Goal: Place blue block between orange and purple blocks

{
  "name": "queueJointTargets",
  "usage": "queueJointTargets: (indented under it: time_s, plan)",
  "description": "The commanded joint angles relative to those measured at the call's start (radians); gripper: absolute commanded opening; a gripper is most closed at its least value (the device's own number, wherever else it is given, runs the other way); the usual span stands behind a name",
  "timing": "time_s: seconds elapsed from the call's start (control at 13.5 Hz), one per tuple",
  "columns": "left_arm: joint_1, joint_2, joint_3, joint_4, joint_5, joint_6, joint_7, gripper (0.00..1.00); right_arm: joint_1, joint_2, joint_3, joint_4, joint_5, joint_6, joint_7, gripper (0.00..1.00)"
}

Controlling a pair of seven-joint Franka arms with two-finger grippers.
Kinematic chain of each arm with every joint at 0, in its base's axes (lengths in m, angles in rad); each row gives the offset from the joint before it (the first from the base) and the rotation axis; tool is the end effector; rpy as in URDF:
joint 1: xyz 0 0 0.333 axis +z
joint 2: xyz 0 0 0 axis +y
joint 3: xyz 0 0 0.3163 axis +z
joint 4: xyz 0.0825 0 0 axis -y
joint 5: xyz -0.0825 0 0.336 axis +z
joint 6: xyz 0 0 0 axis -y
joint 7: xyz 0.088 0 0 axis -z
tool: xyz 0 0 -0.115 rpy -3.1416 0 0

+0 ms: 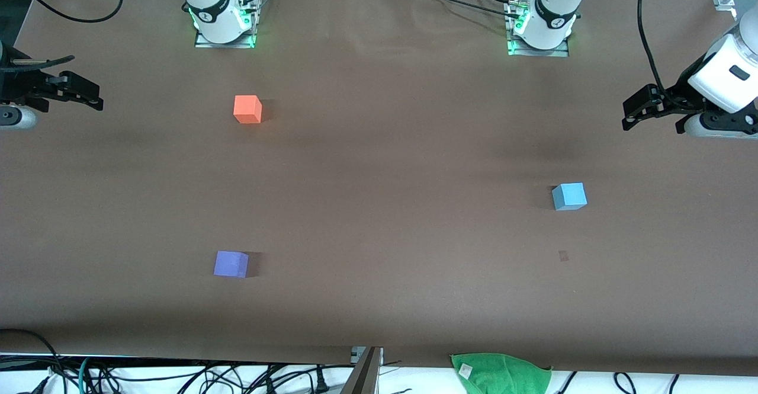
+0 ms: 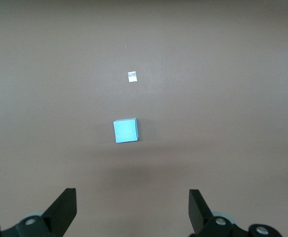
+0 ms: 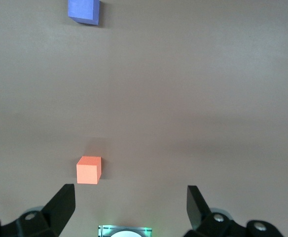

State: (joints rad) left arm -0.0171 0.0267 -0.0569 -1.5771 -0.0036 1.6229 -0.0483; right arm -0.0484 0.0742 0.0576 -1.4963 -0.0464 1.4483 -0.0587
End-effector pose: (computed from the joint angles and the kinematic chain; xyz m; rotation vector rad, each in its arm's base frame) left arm 0.5182 -0.0384 0.6051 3.1349 -0.0400 0.0295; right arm 0.5150 -0.0023 0.6002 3.0951 0.1009 -0.1908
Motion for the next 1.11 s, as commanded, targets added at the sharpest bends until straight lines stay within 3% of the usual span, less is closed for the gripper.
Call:
queueJointTargets:
  time_s: [0.0,1.04]
  plan:
    - [0.011,0.004,-0.008,0.022,-0.018,-0.028,0.013,1.0,-0.005,0.013,-0.001,0.028,0.011,-0.009,-0.02,1.0]
    - [0.02,0.007,-0.015,0.032,-0.012,-0.026,0.013,1.0,-0.007,0.018,-0.002,0.028,0.011,-0.008,-0.02,1.0]
